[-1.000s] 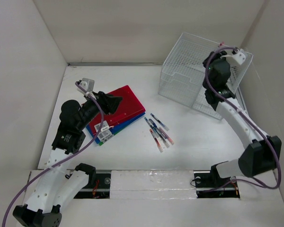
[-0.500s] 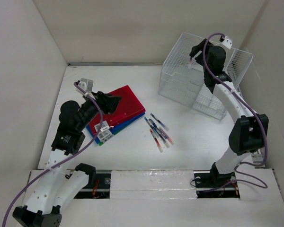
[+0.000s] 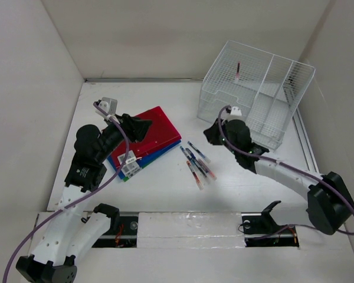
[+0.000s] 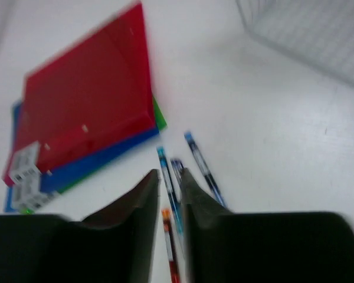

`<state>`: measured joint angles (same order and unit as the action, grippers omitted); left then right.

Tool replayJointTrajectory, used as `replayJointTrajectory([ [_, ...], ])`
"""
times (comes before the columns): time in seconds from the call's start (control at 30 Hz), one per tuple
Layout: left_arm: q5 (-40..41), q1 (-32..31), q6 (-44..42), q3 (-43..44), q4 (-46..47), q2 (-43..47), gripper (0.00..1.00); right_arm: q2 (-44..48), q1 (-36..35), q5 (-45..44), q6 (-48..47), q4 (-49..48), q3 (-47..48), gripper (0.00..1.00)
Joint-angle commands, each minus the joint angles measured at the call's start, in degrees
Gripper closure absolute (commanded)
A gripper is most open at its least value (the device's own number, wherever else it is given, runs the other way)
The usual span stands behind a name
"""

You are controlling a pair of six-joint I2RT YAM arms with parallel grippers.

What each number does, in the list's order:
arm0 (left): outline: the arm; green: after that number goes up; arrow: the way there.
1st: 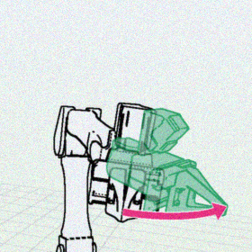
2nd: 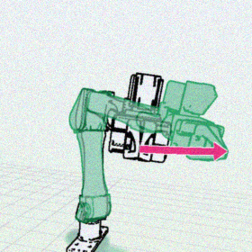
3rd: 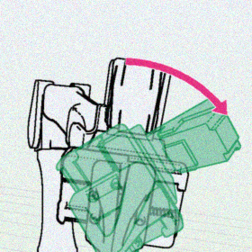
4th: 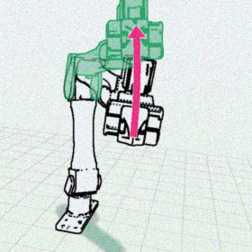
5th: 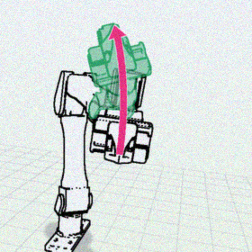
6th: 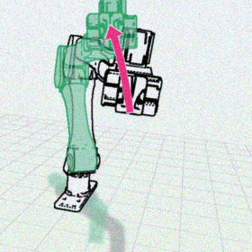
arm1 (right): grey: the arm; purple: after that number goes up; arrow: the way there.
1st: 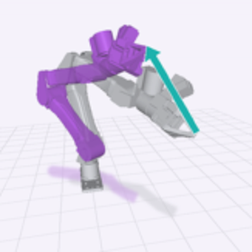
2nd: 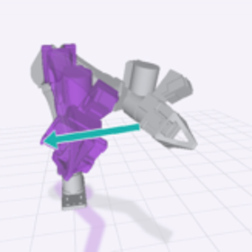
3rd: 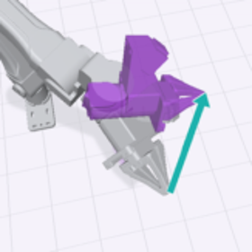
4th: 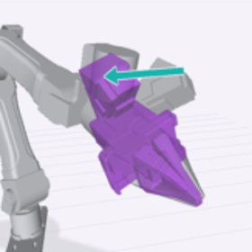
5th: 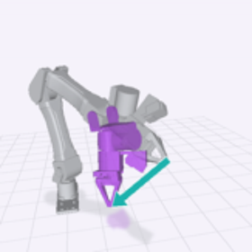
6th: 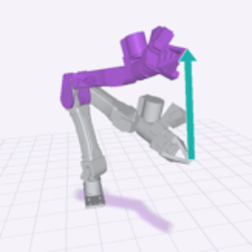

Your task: Organize the desk

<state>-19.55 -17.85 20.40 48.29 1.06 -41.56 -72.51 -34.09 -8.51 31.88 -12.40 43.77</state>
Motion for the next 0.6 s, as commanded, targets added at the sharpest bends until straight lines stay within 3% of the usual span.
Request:
replayJointTrajectory([
  [0.0,-0.75,0.36,-0.19,0.22,2.90,0.25,0.48,-1.39,-4.56,-1.84,-4.89,7.01,-0.35,0.72],
  [0.03,-0.75,0.36,-0.19,0.22,2.55,0.17,0.48,-2.19,-5.46,-3.16,-5.85,7.65,-0.70,0.60],
  [0.1,-1.19,0.36,-0.19,0.13,2.89,0.25,0.48,-3.86,-6.08,-6.67,-5.51,7.83,-1.58,0.53],
  [0.27,-0.84,0.36,-0.36,0.05,2.63,-0.19,0.48,-12.29,-6.08,-7.48,-5.50,4.94,0.52,0.51],
  [0.37,-0.93,0.36,-0.36,0.05,2.90,-0.01,0.48,-18.70,-6.08,-7.92,-6.30,8.35,5.60,0.51],
  [0.57,-0.49,0.36,-0.54,0.05,2.81,0.87,0.48,-22.76,-7.31,-5.11,-7.71,7.31,5.98,0.53],
])
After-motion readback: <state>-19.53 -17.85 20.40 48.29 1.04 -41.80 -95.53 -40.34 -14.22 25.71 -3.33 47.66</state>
